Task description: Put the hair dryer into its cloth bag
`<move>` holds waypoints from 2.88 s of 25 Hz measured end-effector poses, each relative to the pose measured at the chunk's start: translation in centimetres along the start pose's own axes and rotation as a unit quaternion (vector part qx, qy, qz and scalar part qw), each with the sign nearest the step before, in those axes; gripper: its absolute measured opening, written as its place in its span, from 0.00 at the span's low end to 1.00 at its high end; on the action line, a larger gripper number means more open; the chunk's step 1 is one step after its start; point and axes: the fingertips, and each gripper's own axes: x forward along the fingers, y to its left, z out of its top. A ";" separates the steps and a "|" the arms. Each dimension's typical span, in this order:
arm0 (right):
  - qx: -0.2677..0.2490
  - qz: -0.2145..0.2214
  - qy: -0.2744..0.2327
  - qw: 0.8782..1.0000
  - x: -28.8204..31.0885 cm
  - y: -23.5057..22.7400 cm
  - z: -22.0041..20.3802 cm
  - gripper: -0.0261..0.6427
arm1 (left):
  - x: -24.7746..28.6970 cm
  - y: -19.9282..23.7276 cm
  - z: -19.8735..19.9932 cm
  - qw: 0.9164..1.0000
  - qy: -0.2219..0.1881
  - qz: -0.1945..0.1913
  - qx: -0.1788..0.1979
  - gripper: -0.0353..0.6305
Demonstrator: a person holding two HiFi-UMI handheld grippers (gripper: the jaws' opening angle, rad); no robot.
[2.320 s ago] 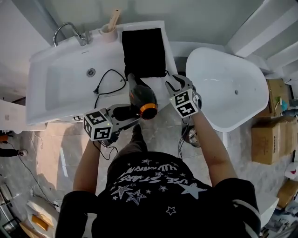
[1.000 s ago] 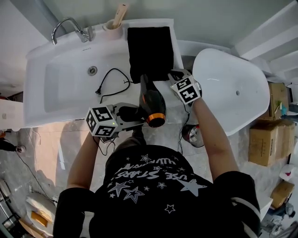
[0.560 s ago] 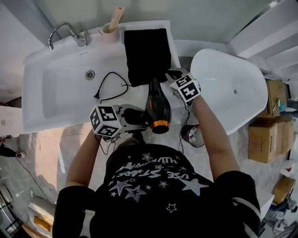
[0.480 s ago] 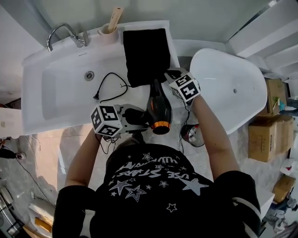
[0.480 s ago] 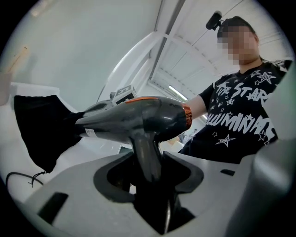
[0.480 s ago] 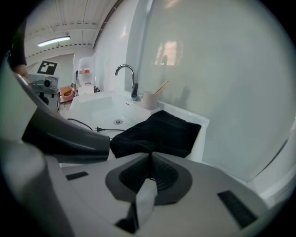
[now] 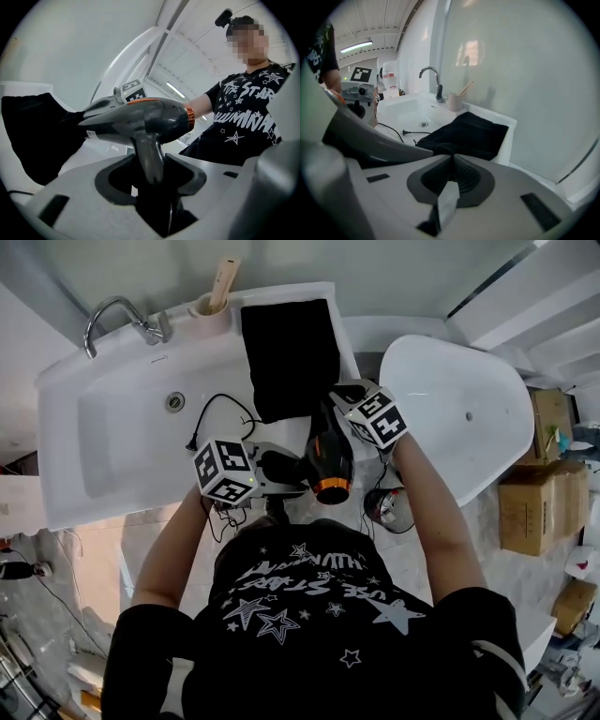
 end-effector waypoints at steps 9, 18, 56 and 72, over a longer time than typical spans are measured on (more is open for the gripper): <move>0.022 0.015 -0.017 1.000 -0.8 0.1 0.1 0.07 | 0.1 2.1 0.3 0.999 0.032 0.025 0.018 0.36; 0.013 0.063 -0.035 0.997 -1.6 0.3 0.8 0.07 | 0.5 4.5 0.7 0.995 0.052 0.078 0.014 0.36; -0.061 0.108 -0.063 0.990 -2.8 0.2 2.8 0.06 | -3.2 16.1 0.6 0.945 0.180 0.272 0.025 0.36; -0.067 0.118 -0.073 0.988 -3.4 1.2 2.6 0.06 | -5.7 20.0 1.9 0.924 0.126 0.360 -0.031 0.36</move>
